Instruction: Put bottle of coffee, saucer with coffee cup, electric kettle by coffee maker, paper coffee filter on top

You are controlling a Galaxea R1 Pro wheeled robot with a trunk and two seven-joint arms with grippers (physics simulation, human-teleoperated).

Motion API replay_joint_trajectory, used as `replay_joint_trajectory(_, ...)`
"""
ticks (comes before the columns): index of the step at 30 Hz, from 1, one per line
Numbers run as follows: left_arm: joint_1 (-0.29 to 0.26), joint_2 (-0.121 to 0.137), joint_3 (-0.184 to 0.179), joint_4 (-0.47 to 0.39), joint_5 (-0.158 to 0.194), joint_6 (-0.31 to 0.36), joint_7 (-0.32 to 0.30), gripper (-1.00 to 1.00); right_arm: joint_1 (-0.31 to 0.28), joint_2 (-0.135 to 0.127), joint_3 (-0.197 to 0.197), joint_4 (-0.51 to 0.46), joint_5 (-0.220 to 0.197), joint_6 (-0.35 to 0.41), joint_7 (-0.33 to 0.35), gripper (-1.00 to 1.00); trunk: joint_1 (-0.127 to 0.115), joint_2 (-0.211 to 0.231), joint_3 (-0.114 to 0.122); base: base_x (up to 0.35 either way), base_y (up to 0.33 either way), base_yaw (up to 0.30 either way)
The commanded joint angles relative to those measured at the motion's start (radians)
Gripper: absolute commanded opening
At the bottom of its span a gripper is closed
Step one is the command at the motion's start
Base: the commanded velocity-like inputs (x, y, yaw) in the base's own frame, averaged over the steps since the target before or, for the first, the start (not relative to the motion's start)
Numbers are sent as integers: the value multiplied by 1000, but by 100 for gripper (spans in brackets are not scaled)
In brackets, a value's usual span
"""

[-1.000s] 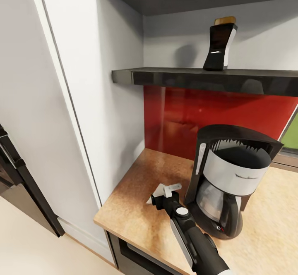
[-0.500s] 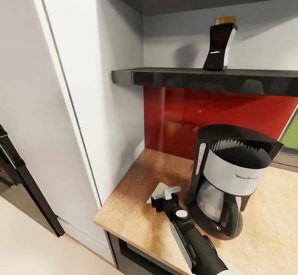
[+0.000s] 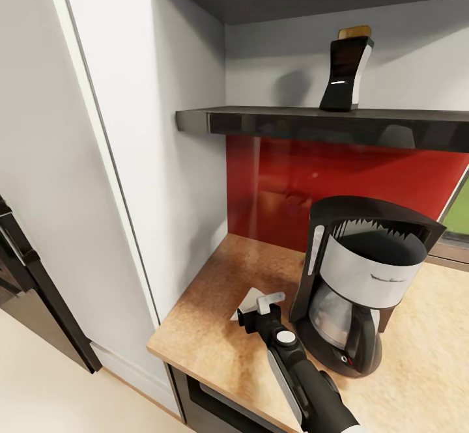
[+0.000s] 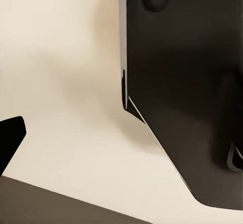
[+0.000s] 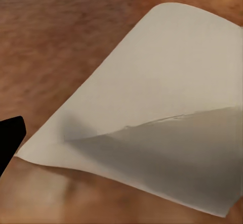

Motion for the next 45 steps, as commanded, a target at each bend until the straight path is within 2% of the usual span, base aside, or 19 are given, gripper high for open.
replay_joint_trajectory(1, 0, 0, -1, -1, -1, -2, 1, 100, -1, 0, 2, -1, 0, 6, -6, 100, 1, -2, -2, 0, 0, 0)
replay_joint_trajectory(14, 0, 0, -1, -1, -1, -3, 1, 100, -1, 0, 3, -2, 0, 5, -6, 100, 1, -2, -2, 0, 0, 0)
replay_joint_trajectory(15, 0, 0, -1, -1, -1, -2, 1, 100, -1, 0, 3, -3, 0, 5, -5, -100, 1, -2, -2, 0, 0, 0)
replay_joint_trajectory(39, 1, 0, -1, -1, -1, -4, 1, 100, -1, 0, 4, -3, 0, 4, 0, -100, 1, -2, -2, 0, 0, 0)
replay_joint_trajectory(40, 2, 10, -1, -1, -1, -2, 0, 100, -3, 12, 10, -97, -1, 11, -2, -100, 1, -2, -2, 0, 0, 0)
replay_joint_trajectory(42, 2, 15, -1, -1, -1, -2, 0, 100, -3, 12, 41, -141, -1, 14, -4, -100, 1, -2, -2, 0, 0, 0)
replay_joint_trajectory(43, 2, 17, -1, -1, -1, -2, 0, 100, -4, 12, 68, -170, 0, 16, -6, -100, 1, -2, -2, 0, 0, 0)
replay_joint_trajectory(45, 2, 18, -1, -1, -1, -2, 0, 100, -4, 12, 91, -199, 0, 19, -7, -100, 1, -2, -2, 0, 0, 0)
